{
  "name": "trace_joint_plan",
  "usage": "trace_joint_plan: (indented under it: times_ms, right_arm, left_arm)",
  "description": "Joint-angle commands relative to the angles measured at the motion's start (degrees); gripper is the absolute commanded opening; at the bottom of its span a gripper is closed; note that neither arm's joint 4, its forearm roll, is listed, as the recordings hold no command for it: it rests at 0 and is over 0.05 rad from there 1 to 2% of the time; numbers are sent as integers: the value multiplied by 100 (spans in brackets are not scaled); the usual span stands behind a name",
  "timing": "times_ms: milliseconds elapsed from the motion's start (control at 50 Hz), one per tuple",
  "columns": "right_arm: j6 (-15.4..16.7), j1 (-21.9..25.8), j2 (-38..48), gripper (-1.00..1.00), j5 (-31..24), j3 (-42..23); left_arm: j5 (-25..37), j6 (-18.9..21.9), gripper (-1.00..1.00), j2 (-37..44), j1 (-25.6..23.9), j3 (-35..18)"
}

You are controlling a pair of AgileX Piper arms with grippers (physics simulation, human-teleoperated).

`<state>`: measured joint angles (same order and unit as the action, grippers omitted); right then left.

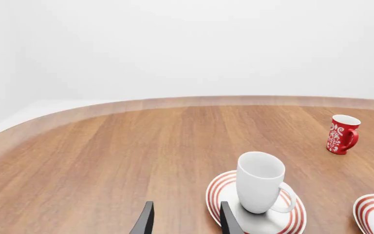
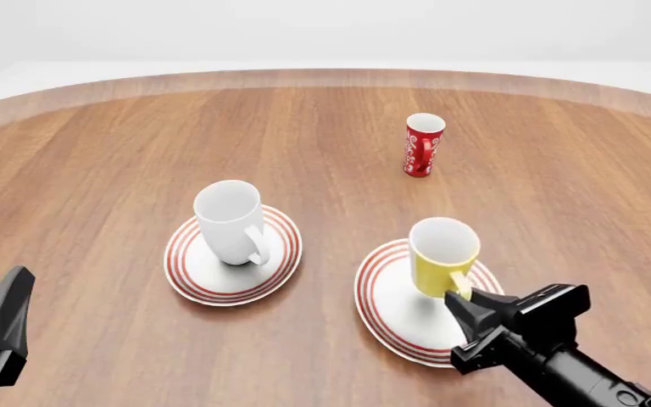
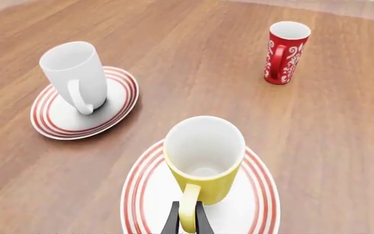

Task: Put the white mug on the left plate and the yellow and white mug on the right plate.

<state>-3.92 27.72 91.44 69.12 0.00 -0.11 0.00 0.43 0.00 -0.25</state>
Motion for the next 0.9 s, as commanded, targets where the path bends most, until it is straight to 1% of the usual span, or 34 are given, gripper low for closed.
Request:
trace_joint_plan:
  times_ms: [20,340,480,500,520,900]
  right_arm:
    - [-10,13,114,-100,67,0]
    - [-103,31,259,-100,75,-2]
    - [-89,10,300,-100,75,-2]
    - [-78,63,317,-100,75,-2]
    - [-44,86,326,100,76,-3]
    - [-63,99,406,100,76,-2]
  left_arm:
    - [0,0,100,0,0,0]
    - [0,0,100,0,0,0]
    - [0,0,100,0,0,0]
    - [0,0,100,0,0,0]
    - [0,0,100,0,0,0]
    - [0,0,100,0,0,0]
